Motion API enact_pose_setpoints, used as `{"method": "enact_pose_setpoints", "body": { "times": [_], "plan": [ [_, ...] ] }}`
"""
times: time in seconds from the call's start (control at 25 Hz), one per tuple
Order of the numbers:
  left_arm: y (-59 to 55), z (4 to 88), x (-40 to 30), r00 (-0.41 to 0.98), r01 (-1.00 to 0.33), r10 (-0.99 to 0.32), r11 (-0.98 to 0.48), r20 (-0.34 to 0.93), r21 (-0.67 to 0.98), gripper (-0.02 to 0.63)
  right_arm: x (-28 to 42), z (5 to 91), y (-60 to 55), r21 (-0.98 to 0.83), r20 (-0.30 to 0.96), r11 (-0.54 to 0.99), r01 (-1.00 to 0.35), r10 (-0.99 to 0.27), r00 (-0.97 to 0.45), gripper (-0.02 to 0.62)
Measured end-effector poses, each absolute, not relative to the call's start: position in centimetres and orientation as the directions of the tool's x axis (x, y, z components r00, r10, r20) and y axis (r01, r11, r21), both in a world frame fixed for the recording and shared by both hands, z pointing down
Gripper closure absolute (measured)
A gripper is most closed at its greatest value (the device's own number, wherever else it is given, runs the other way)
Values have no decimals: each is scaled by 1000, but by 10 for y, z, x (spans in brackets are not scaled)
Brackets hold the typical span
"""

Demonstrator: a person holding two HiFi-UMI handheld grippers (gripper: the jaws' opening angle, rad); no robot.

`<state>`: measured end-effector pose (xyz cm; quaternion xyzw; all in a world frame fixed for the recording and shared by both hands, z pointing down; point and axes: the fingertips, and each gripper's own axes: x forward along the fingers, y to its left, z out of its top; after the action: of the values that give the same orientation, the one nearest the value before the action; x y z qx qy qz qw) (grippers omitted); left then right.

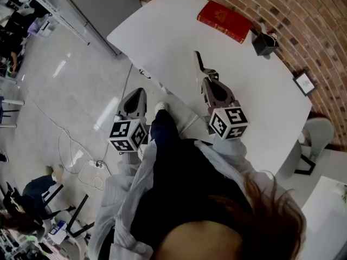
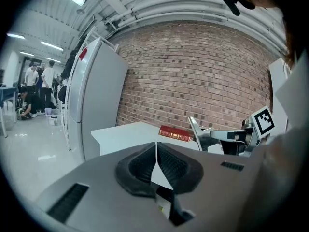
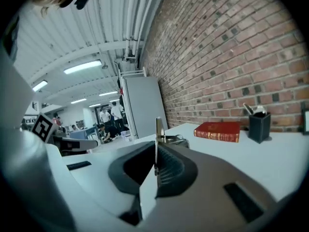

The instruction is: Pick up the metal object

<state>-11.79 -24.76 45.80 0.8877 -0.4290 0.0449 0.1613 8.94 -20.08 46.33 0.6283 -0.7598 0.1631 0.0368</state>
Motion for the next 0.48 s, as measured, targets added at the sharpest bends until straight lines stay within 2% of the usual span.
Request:
{"method": "enact_pose_setpoints", "body": {
  "times": [0.12,0.48],
  "plan": [
    [-229,457,-116,643,-764,-734,-594,217,252,583,88,466,-181,-143,272,157,-977,-943,-191,584],
    [-197,463,-106,696,-717,-682,-645,224,264,583,80,469,-145,-126,276,127,-984,-948,-157,586]
  ]
}}
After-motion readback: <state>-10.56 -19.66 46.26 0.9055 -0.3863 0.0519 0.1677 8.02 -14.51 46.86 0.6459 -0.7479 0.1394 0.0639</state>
